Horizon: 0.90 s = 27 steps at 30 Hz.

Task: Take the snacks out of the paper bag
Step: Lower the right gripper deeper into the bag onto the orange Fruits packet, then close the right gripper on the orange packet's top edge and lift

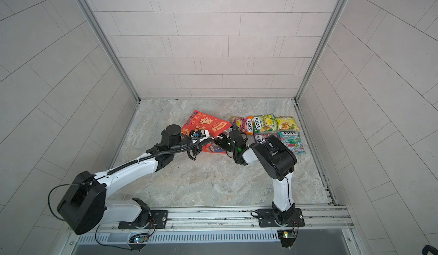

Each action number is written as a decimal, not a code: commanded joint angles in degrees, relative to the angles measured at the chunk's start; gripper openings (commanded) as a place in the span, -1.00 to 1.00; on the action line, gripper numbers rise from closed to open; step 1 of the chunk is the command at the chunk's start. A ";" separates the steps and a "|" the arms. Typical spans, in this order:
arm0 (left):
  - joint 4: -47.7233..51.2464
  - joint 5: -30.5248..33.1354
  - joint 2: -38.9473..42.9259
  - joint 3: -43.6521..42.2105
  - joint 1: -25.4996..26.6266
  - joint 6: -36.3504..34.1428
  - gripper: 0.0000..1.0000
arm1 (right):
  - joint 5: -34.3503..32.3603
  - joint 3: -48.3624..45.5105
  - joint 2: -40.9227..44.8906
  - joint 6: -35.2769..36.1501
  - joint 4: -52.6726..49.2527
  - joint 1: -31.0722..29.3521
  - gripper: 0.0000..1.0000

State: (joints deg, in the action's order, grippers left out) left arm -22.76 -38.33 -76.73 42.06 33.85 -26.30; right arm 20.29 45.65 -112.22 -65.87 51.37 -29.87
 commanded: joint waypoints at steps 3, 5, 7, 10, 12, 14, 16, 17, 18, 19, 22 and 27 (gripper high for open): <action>-6.09 -2.43 -1.76 2.36 2.80 2.36 -1.00 | -1.96 3.75 -4.00 -0.87 0.74 -1.30 0.14; -6.27 -2.21 -2.46 2.88 3.07 2.87 -1.00 | -1.84 4.68 -5.15 -0.94 0.47 -2.04 0.14; -7.03 -1.84 -3.06 3.01 3.33 3.43 -1.00 | -1.75 5.37 -5.98 -0.55 0.68 -2.80 0.14; -8.17 -1.97 -3.53 2.86 3.56 3.93 -1.00 | -1.43 7.42 -6.81 1.35 -2.71 -4.22 0.12; -9.06 -2.19 -3.74 2.76 3.53 4.29 -1.00 | -0.98 8.47 -7.73 1.78 -2.76 -5.33 0.07; -9.80 -2.15 -3.83 2.41 3.53 4.32 -1.00 | -0.43 9.74 -8.39 2.46 -3.91 -6.89 0.00; -9.78 -1.65 -3.56 1.98 3.54 4.04 -1.00 | 1.06 11.06 -8.54 3.66 -6.67 -8.06 -0.11; -9.78 -1.13 -3.34 1.59 3.56 3.67 -1.00 | 1.45 11.06 -8.41 4.30 -7.36 -8.72 -0.16; -9.75 -0.75 -3.17 1.31 3.52 3.27 -1.00 | 1.35 10.75 -8.21 4.58 -8.00 -9.10 -0.23; -9.79 -0.27 -2.83 0.97 3.58 2.87 -1.00 | 1.31 10.05 -8.10 4.62 -7.80 -9.40 -0.33; -9.12 1.08 -2.25 0.41 3.56 1.75 -1.00 | 2.53 8.00 -8.06 3.03 -4.81 -8.98 -0.63; -7.47 2.74 -1.20 0.31 3.37 0.65 -1.00 | 3.83 4.97 -4.96 2.06 -3.06 -6.00 -0.87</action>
State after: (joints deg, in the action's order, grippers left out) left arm -25.96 -36.53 -80.53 41.76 36.95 -23.90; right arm 22.61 52.29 -119.37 -63.02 48.40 -36.25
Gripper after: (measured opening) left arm 0.054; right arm 0.074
